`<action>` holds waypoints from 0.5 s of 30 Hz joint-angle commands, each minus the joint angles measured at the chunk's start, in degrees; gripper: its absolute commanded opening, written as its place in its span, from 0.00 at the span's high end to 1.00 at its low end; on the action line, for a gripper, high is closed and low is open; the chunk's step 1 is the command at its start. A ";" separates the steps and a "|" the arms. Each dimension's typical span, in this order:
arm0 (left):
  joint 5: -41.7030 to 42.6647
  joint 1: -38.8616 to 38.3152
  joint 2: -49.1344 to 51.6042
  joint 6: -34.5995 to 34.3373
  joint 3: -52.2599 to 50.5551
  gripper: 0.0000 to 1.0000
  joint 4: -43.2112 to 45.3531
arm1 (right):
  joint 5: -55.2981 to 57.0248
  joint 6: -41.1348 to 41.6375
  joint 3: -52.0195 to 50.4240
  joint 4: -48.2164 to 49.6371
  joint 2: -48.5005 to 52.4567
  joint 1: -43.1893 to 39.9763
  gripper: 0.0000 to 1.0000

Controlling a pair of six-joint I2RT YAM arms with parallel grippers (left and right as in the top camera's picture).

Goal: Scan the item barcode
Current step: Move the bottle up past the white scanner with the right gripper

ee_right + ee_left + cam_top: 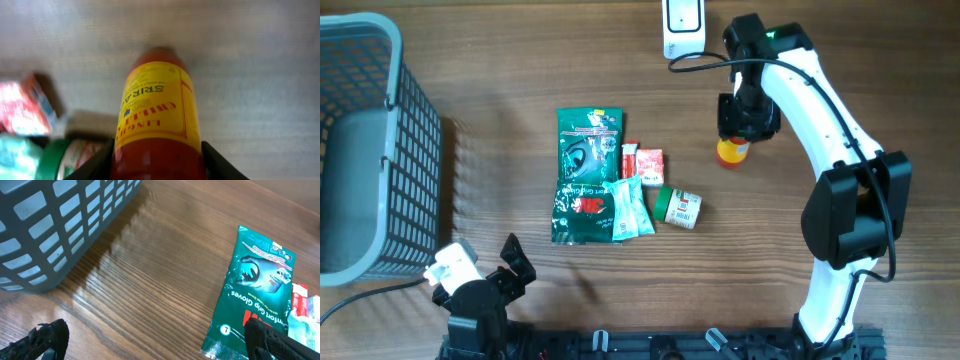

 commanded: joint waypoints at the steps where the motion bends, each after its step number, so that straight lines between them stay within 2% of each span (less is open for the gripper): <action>1: -0.74 0.31 -0.42 -0.57 -0.37 0.00 0.11 | -9.68 -4.13 6.10 -3.72 1.64 0.00 0.67; 6: -0.74 0.31 -0.42 -0.59 -0.37 0.00 0.11 | -17.31 -4.92 9.68 -10.97 0.87 0.00 0.66; 12: -0.74 0.31 -0.42 -0.57 -0.37 0.00 0.11 | -28.72 -0.59 9.29 -10.82 0.35 0.02 0.66; 15: -0.74 0.31 -0.42 -0.57 -0.37 0.00 0.11 | -28.02 0.57 9.29 -10.80 0.35 0.02 0.66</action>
